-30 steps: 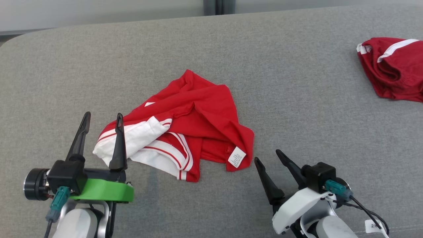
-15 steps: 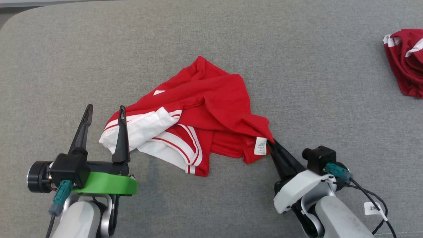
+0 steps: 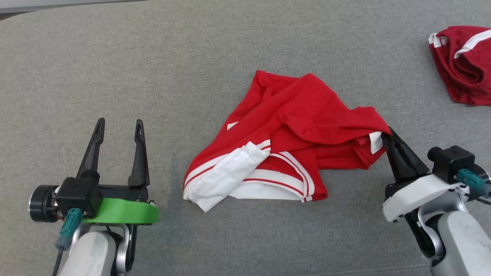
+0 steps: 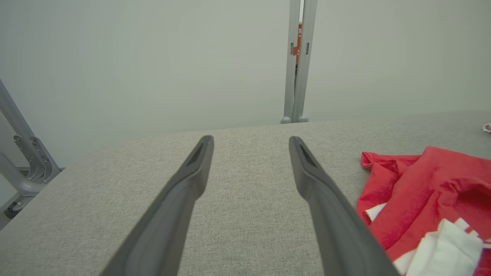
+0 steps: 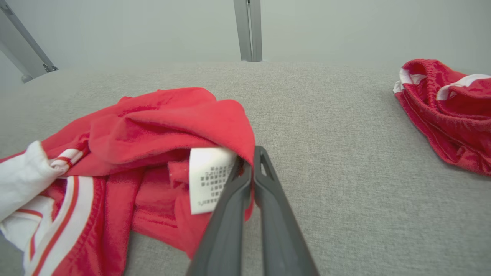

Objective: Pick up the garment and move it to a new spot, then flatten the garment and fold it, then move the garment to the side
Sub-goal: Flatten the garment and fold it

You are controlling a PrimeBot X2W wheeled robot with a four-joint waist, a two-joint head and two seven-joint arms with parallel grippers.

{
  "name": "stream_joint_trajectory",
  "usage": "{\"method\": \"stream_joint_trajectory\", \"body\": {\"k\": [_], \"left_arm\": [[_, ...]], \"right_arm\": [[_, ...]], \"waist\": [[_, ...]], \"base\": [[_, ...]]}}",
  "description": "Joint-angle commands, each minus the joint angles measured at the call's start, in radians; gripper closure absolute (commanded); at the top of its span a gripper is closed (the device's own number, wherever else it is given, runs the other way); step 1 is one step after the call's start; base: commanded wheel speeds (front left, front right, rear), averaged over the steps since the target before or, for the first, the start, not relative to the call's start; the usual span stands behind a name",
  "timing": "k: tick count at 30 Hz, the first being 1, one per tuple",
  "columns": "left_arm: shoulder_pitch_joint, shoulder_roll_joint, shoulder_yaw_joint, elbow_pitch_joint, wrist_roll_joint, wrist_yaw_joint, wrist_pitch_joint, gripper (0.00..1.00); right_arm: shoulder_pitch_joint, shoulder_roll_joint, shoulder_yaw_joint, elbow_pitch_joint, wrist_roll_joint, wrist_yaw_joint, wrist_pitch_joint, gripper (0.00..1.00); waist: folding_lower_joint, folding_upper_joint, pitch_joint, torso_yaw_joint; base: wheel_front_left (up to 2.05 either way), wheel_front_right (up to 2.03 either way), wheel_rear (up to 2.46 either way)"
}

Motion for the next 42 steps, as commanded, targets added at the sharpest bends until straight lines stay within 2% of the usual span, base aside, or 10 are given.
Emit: {"method": "stream_joint_trajectory", "body": {"k": [1,9,10,11,12,18,24,34,42], "left_arm": [[-0.019,-0.005,0.005,-0.004,0.006,-0.003,-0.004,0.0],[-0.045,-0.021,-0.003,0.005,0.017,-0.024,-0.004,0.0],[-0.047,-0.024,-0.003,0.007,0.02,-0.025,-0.004,0.0],[-0.049,-0.026,-0.004,0.009,0.021,-0.028,-0.004,0.0],[-0.05,-0.029,-0.005,0.012,0.021,-0.031,-0.004,0.0],[-0.046,-0.041,0.0,0.028,0.033,-0.041,-0.004,0.0],[-0.009,-0.043,0.021,0.03,0.042,-0.037,-0.004,0.0],[0.051,-0.028,0.039,0.03,0.048,-0.028,-0.004,0.0],[0.067,-0.02,0.036,0.028,0.041,-0.024,-0.003,0.0]], "right_arm": [[-0.009,-0.009,-0.012,-0.005,0.0,-0.001,0.009,1.0],[-0.11,-0.026,-0.035,0.132,0.042,-0.001,0.004,1.0],[-0.118,-0.026,-0.04,0.158,0.046,-0.001,-0.001,0.87],[-0.128,-0.025,-0.046,0.187,0.047,-0.001,-0.011,0.55],[-0.136,-0.024,-0.052,0.207,0.044,-0.001,-0.024,0.0],[-0.128,-0.007,-0.095,0.25,0.028,-0.001,-0.136,0.0],[-0.06,0.027,-0.145,0.11,-0.036,-0.001,-0.188,0.0],[0.083,0.137,-0.189,-0.143,-0.142,-0.001,-0.151,0.0],[0.122,0.155,-0.188,-0.2,-0.142,-0.001,-0.117,0.0]], "waist": [[0.0,0.0,0.006,-0.004],[0.0,0.0,0.036,0.01],[0.0,0.0,0.039,0.012],[0.0,0.0,0.041,0.014],[0.0,0.0,0.042,0.016],[0.0,0.0,0.032,0.019],[0.0,0.0,0.002,0.003],[0.0,0.0,-0.049,-0.019],[0.0,0.0,-0.061,-0.025]], "base": [[0.0,0.0,0.0],[0.0,0.0,0.0],[0.0,0.0,0.0],[0.0,0.0,0.0],[0.0,0.0,0.0],[0.0,0.0,0.0],[0.0,0.0,0.0],[0.0,0.0,0.0],[0.0,0.0,0.0]]}}
